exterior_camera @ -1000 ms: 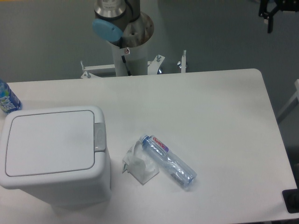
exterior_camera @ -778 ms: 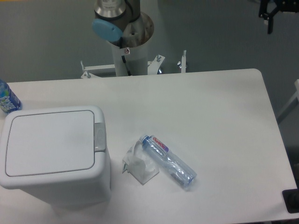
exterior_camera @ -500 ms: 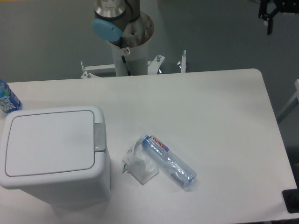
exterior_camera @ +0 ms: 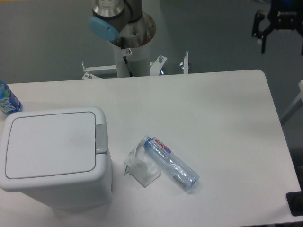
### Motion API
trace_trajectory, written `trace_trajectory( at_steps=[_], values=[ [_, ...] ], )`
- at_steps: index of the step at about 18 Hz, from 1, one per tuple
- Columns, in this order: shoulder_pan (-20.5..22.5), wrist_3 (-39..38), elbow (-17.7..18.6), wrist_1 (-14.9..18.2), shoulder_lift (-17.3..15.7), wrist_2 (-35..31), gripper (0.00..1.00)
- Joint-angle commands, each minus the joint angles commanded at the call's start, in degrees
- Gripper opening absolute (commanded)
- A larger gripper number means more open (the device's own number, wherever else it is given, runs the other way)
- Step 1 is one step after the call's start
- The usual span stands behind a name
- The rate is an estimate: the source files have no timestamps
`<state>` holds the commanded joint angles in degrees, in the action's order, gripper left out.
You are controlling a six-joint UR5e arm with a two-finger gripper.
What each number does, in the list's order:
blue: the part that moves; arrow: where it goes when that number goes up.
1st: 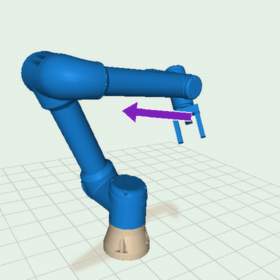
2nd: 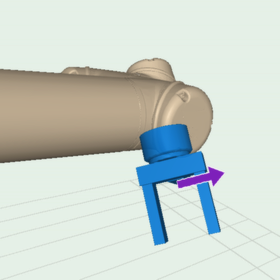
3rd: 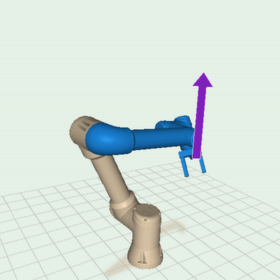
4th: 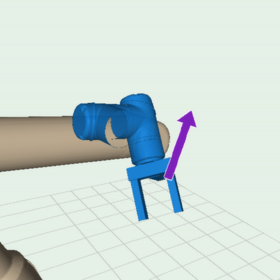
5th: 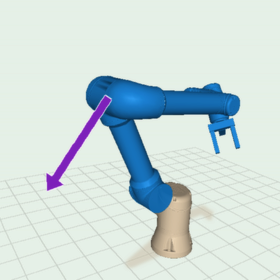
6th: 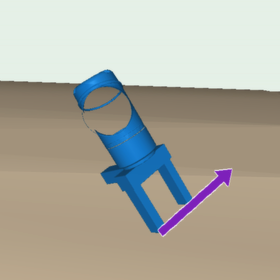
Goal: Open the trash can
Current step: 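Move the open gripper down toward the white trash can's lid hinge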
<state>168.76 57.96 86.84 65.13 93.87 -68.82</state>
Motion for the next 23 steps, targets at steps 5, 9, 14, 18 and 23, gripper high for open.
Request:
trace_trajectory(
  at_steps=[5, 9, 14, 18, 23],
  values=[
    [-5.9, -13.6, 0.0, -0.1, 0.4, 0.0, 1.0],
    [-11.6, -24.8, -0.6, -0.1, 1.2, 0.2, 1.0],
    [-19.2, -34.4, -0.6, -1.2, 3.3, 0.6, 1.0],
    [-23.6, -43.5, -1.1, -4.6, 6.1, 1.5, 1.0],
    [-24.7, -50.0, -1.1, -7.4, 7.5, 7.4, 1.0]
  ],
)
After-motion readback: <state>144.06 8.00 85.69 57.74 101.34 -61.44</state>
